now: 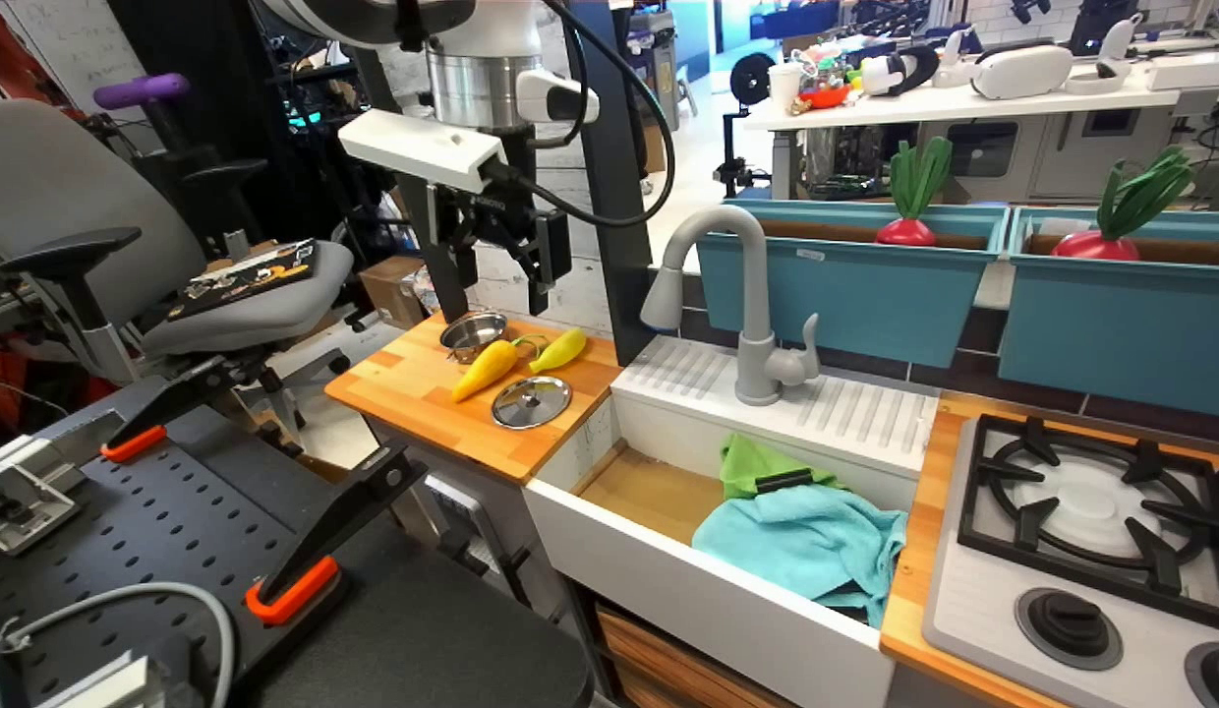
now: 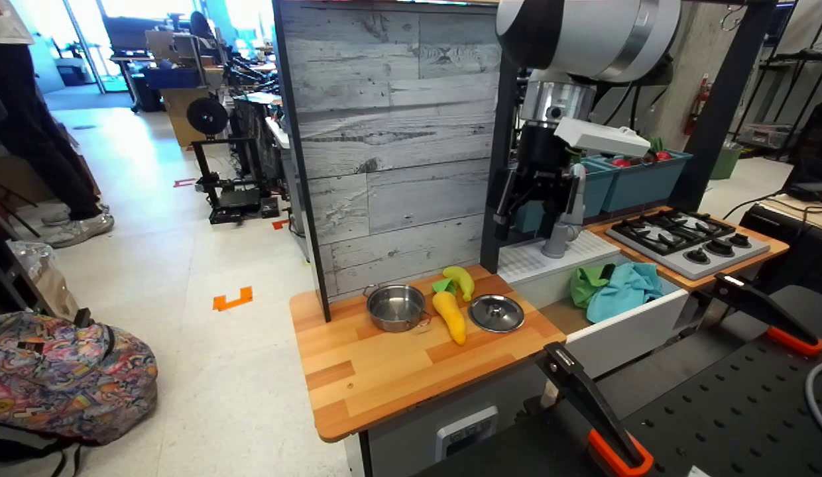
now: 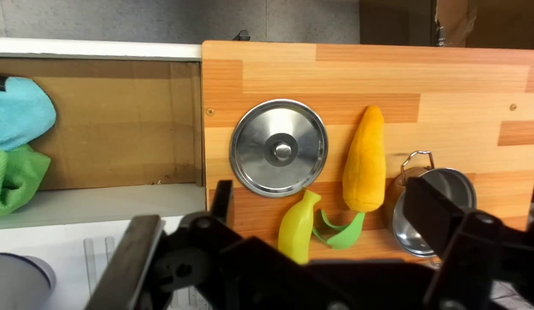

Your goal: Put the banana inside the silver pot

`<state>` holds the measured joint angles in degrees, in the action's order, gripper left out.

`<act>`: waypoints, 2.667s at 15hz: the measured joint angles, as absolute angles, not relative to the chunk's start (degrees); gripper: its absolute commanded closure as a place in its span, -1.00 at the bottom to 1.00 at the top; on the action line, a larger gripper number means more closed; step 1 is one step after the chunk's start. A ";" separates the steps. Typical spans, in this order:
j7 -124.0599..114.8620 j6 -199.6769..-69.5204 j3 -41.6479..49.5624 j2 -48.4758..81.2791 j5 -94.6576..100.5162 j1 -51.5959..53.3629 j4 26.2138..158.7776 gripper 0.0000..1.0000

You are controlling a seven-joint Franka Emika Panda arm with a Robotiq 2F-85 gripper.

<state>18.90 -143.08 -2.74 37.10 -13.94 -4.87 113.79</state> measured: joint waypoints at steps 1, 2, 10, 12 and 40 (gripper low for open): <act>18.61 -143.82 -2.77 37.26 -13.94 -4.88 113.91 -1.00; 18.16 -145.02 -2.91 37.48 -13.94 -4.88 114.14 -1.00; 12.55 -153.63 -5.24 42.93 -12.41 -3.23 114.80 -1.00; 10.49 -154.75 -5.24 44.25 -11.56 -2.42 114.17 -1.00; -3.83 -159.80 -1.37 61.07 -10.09 3.54 94.63 0.29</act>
